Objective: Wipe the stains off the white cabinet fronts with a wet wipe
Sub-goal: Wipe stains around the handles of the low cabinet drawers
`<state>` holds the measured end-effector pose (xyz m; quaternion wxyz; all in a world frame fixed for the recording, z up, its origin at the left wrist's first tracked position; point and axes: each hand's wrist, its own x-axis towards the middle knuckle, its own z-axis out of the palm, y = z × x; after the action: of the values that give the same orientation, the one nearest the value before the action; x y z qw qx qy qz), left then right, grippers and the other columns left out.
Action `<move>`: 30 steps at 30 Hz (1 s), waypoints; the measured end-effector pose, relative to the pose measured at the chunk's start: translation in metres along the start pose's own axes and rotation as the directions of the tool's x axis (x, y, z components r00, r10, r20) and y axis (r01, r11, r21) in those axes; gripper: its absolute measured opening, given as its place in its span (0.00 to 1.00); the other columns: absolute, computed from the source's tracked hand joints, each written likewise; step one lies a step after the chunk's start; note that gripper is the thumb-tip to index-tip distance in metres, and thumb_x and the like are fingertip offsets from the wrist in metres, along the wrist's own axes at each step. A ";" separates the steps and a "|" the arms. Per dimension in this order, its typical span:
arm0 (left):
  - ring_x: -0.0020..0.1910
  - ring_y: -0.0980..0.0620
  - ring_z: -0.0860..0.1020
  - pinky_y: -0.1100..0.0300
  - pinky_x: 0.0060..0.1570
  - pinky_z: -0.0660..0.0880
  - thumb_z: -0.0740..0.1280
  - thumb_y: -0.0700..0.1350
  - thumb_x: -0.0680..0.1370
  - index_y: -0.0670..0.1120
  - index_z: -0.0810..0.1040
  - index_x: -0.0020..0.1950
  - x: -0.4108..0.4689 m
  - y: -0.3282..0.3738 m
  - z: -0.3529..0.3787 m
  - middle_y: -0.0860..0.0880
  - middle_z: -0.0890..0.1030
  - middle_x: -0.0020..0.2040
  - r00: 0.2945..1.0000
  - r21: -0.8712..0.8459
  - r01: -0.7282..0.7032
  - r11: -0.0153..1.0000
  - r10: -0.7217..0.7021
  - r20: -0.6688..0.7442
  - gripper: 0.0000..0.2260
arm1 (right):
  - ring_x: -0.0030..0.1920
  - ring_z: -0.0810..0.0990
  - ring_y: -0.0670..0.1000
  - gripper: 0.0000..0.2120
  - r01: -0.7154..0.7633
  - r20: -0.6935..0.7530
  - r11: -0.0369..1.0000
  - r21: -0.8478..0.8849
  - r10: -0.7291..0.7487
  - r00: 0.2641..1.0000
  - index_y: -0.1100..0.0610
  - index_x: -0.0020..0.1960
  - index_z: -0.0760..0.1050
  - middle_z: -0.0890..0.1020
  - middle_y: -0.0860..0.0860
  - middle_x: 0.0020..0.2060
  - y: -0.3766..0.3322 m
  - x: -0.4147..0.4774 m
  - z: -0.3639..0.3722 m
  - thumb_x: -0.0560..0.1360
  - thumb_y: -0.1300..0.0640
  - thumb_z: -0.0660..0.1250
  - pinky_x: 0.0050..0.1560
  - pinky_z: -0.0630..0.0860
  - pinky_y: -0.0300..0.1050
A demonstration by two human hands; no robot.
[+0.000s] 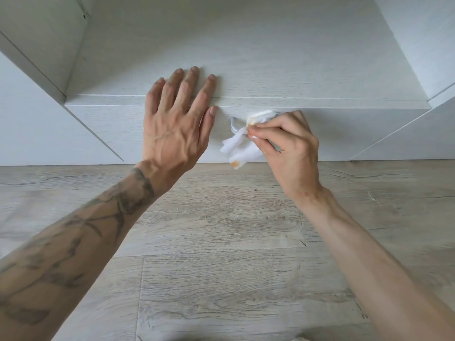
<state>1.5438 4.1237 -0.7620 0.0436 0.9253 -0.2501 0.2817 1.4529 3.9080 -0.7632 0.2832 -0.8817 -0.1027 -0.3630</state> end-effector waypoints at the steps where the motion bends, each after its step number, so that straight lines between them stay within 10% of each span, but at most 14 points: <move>1: 0.79 0.39 0.68 0.43 0.77 0.60 0.49 0.55 0.90 0.48 0.66 0.84 0.000 0.000 0.000 0.42 0.70 0.81 1.000 0.000 -0.002 1.000 0.002 -0.002 0.24 | 0.46 0.81 0.59 0.04 0.025 0.016 1.000 -0.006 -0.025 1.000 0.63 0.51 0.88 0.86 0.56 0.44 0.001 0.001 0.000 0.77 0.65 0.78 0.50 0.79 0.45; 11: 0.79 0.40 0.67 0.43 0.77 0.59 0.49 0.55 0.90 0.48 0.65 0.84 0.000 0.001 -0.001 0.43 0.69 0.81 1.000 0.013 0.001 1.000 -0.001 0.014 0.24 | 0.46 0.80 0.61 0.04 0.050 0.026 0.997 -0.051 -0.049 0.998 0.60 0.51 0.89 0.86 0.52 0.44 -0.004 0.004 0.006 0.77 0.62 0.78 0.49 0.79 0.58; 30: 0.79 0.40 0.68 0.43 0.78 0.60 0.49 0.56 0.90 0.48 0.66 0.84 0.000 0.001 -0.001 0.43 0.69 0.81 1.000 0.010 0.008 1.000 -0.008 0.010 0.24 | 0.50 0.83 0.58 0.05 -0.035 -0.007 0.998 -0.047 0.034 0.999 0.64 0.52 0.88 0.86 0.57 0.49 -0.013 -0.002 -0.007 0.77 0.64 0.78 0.55 0.81 0.48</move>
<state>1.5430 4.1233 -0.7617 0.0388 0.9279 -0.2452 0.2780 1.4424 3.9150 -0.7547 0.2688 -0.8888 -0.0779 -0.3630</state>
